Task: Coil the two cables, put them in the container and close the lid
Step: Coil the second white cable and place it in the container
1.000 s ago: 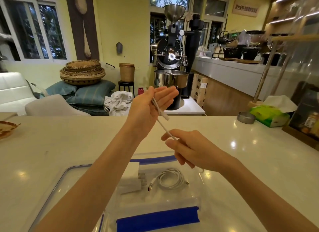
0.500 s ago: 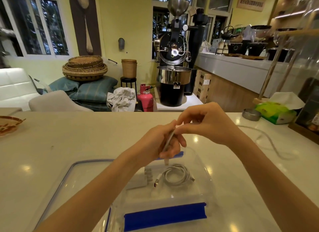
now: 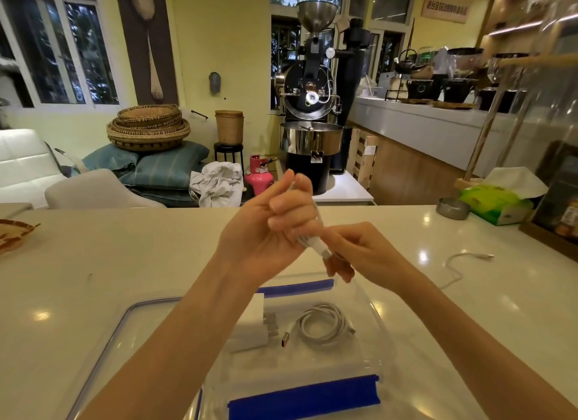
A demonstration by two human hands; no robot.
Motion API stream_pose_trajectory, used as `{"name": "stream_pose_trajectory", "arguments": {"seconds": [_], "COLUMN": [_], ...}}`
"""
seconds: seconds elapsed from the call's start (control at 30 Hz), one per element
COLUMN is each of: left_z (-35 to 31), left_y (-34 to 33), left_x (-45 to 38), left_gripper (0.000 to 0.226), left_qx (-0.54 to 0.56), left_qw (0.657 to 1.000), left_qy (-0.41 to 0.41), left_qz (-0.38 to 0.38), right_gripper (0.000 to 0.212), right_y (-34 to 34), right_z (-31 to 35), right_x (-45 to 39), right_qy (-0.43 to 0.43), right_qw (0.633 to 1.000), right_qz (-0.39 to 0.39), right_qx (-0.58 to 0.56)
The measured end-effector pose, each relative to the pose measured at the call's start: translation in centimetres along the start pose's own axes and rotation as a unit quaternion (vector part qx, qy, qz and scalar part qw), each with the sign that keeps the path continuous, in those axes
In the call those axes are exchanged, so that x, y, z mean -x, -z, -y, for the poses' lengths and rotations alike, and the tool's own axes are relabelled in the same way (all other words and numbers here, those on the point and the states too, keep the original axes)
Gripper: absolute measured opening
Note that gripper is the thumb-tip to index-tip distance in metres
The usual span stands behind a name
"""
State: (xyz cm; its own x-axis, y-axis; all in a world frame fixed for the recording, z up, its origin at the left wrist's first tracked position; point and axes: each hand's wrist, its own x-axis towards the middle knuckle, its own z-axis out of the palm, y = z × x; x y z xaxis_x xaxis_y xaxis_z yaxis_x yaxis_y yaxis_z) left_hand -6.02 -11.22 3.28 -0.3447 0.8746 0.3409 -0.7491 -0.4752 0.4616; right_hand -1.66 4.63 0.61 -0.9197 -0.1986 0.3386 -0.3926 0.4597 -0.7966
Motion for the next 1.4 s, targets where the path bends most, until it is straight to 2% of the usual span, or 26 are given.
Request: {"name": "stream_pose_trajectory", "arguments": {"seconds": [0.07, 0.13, 0.23, 0.33, 0.4, 0.47, 0.53, 0.63, 0.73, 0.8, 0.9, 1.0, 1.07, 1.17, 1.23, 1.3, 1.4], "left_z": [-0.7, -1.2, -1.3, -0.8, -0.4, 0.0, 0.4, 1.0, 1.6, 2.0, 2.7, 3.0, 2.9, 2.6, 2.0, 1.2, 0.5], "left_y": [-0.2, -0.3, 0.3, 1.3, 2.0, 2.6, 2.8, 2.9, 2.6, 2.2, 2.0, 1.7, 1.4, 0.5, 0.0, -0.1, -0.2], "left_x": [-0.1, -0.6, -1.7, -2.3, -2.4, -2.3, -2.0, -1.3, -0.5, -0.2, 0.0, 0.5, 0.8, 1.0, 0.8, 0.5, 0.0], "left_gripper": [0.037, 0.039, 0.05, 0.049, 0.043, 0.042, 0.042, 0.041, 0.05, 0.053, 0.06, 0.064, 0.057, 0.038, 0.035, 0.035, 0.034], "left_qx": [0.003, -0.005, -0.059, -0.134, -0.241, -0.365, -0.461, -0.588, -0.655, -0.637, -0.575, -0.461, -0.372, -0.262, -0.155, -0.051, -0.052], "left_qw": [0.999, 0.993, 0.972, 0.948, 0.917, 0.868, 0.822, 0.756, 0.732, 0.752, 0.8, 0.872, 0.916, 0.958, 0.982, 0.994, 0.997], "left_qy": [-0.032, -0.079, -0.155, -0.166, -0.162, -0.162, -0.148, -0.07, 0.026, 0.069, 0.111, 0.146, 0.149, 0.1, 0.052, 0.015, -0.039], "left_qz": [-0.036, -0.089, -0.168, -0.234, -0.273, -0.296, -0.3, -0.277, -0.189, -0.153, -0.132, -0.081, -0.025, 0.065, 0.093, 0.09, 0.041], "right_gripper": [0.024, 0.033, 0.038, 0.038, 0.036, 0.034, 0.033, 0.026, 0.012, 0.01, 0.025, 0.018, 0.01, 0.021, 0.032, 0.035, 0.031], "right_y": [-0.6, -1.2, -2.2, -2.6, -2.5, -2.2, -1.6, -0.1, 1.6, 2.7, 3.7, 3.9, 3.6, 2.7, 1.9, 1.3, 0.5], "right_z": [-0.5, -0.4, 0.6, 1.6, 2.1, 2.6, 3.1, 4.2, 4.8, 5.0, 4.6, 3.6, 2.8, 1.8, 1.4, 1.1, 0.8], "right_x": [0.5, 1.0, 1.7, 2.1, 2.2, 2.4, 2.6, 2.5, 2.0, 1.5, 0.7, 0.3, 0.1, 0.0, 0.1, 0.1, 0.5], "right_qy": [-0.013, -0.022, -0.051, -0.048, -0.038, -0.018, 0.012, 0.057, 0.084, 0.083, 0.07, 0.056, 0.04, 0.025, 0.016, -0.003, -0.043], "right_qw": [0.998, 0.99, 0.972, 0.953, 0.939, 0.926, 0.92, 0.927, 0.952, 0.967, 0.986, 0.997, 0.999, 0.998, 0.998, 0.998, 0.998], "right_qz": [0.026, 0.057, 0.096, 0.108, 0.108, 0.108, 0.087, 0.048, 0.039, 0.036, 0.033, 0.018, 0.001, -0.013, -0.01, -0.006, 0.019], "right_qx": [0.058, 0.131, 0.207, 0.279, 0.323, 0.361, 0.383, 0.369, 0.293, 0.237, 0.15, 0.047, -0.011, -0.053, -0.064, -0.06, -0.033]}}
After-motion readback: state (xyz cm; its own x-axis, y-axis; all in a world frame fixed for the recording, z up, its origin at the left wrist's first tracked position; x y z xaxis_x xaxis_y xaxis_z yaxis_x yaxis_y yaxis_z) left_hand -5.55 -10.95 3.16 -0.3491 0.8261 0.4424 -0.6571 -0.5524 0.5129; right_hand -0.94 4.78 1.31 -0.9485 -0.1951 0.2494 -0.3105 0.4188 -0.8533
